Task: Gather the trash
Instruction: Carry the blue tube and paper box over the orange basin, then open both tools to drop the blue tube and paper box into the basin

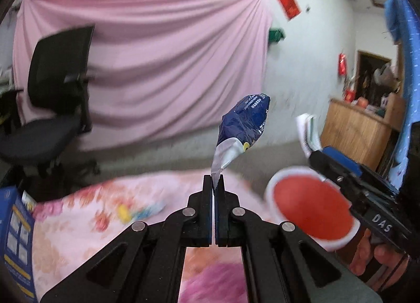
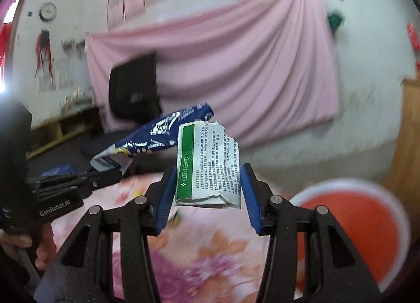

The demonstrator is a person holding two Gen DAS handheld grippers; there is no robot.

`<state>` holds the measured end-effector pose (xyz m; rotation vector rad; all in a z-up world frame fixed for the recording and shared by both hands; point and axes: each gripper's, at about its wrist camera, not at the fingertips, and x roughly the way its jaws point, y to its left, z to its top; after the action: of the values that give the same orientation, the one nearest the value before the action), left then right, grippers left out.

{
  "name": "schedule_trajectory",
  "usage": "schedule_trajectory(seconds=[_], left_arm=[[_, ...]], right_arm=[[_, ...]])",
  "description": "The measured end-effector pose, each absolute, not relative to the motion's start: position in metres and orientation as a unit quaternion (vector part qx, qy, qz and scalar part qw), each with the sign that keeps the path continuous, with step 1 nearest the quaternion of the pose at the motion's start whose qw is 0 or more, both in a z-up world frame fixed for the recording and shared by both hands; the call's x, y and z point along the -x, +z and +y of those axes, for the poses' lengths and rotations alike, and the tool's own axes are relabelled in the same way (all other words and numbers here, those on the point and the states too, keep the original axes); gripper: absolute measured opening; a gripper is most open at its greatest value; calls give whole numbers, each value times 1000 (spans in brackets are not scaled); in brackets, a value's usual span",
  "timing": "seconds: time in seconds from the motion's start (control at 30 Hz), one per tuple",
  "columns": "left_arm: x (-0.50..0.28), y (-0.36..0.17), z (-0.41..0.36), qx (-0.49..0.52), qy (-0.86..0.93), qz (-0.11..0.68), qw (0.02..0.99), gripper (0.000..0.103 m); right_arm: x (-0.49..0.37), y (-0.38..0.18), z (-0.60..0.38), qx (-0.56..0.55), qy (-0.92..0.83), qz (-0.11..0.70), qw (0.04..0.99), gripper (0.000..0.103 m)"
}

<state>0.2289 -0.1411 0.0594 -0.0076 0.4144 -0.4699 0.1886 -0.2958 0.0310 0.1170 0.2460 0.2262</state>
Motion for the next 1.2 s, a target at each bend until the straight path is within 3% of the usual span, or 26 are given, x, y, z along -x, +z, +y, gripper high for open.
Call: schedule_trajectory(seconds=[0.17,0.4,0.8,1.2], left_arm=[[-206,87,-189,-14,-263,125,956,0],[-187,90,-259,-56,-309,78,946,0],[-217,48,-344,-41,-335,194,921,0],[-258,26,-356,-54,-316,310,895,0]], right_arm=[[-148,62,-335,-54,46,10,997,71],[-114,67,-379,-36,-31,-39,998,71],[-121,22,-446,-78,-100,66,990,71],[-162,-22,-454,-101,-102,216,966,71]])
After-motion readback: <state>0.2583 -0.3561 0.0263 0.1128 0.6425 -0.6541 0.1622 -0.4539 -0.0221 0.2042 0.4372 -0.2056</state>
